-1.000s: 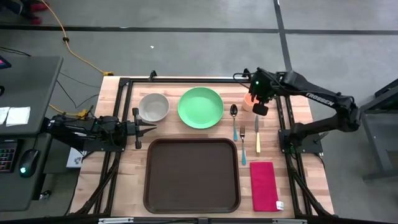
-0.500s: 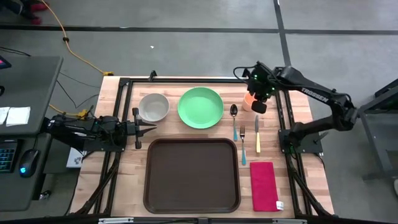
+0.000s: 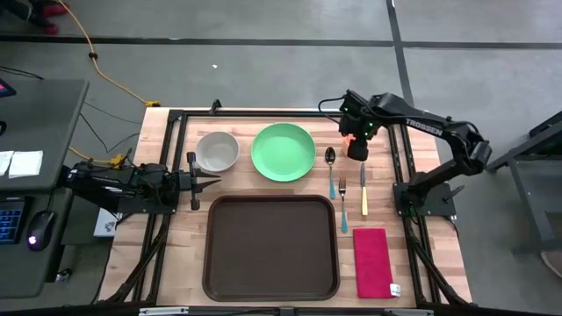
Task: Set up tray
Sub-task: Put the orange cup on the brown serving tray
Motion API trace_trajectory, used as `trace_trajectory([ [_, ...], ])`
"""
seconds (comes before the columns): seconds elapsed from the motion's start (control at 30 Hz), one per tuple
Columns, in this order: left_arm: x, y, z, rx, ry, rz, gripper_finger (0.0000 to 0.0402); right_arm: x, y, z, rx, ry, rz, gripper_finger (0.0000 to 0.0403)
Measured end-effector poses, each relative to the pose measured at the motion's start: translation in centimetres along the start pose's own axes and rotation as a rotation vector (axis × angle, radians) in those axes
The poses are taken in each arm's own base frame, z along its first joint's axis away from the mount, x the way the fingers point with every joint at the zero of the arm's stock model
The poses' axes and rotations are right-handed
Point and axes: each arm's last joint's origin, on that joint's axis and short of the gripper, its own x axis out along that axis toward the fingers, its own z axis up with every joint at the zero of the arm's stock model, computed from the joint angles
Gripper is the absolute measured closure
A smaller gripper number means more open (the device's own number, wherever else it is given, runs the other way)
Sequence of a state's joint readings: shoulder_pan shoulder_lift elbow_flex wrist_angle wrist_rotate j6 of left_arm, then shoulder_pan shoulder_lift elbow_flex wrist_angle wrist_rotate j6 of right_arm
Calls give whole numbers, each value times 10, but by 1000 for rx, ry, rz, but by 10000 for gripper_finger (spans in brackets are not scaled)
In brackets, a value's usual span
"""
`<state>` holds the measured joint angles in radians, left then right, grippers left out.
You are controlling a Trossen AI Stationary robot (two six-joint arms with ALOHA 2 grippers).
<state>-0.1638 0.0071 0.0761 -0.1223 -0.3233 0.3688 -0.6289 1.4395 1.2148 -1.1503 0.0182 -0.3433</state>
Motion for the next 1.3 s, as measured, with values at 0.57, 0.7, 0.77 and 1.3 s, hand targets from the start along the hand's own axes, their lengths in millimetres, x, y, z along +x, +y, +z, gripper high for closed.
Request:
trace_trajectory([
  [0.57, 0, 0, 0, 0, 0, 0, 328, 19, 4, -8, 7, 38, 48, 212],
  [0.7, 0, 0, 0, 0, 0, 0, 328, 31, 5, -13, 5, 65, 16, 209],
  [0.77, 0, 0, 0, 0, 0, 0, 328, 36, 5, -14, 5, 58, 13, 208],
  [1.3, 0, 0, 0, 1, 1, -1, 328, 48, 3, -15, 2, 44, -72, 218],
])
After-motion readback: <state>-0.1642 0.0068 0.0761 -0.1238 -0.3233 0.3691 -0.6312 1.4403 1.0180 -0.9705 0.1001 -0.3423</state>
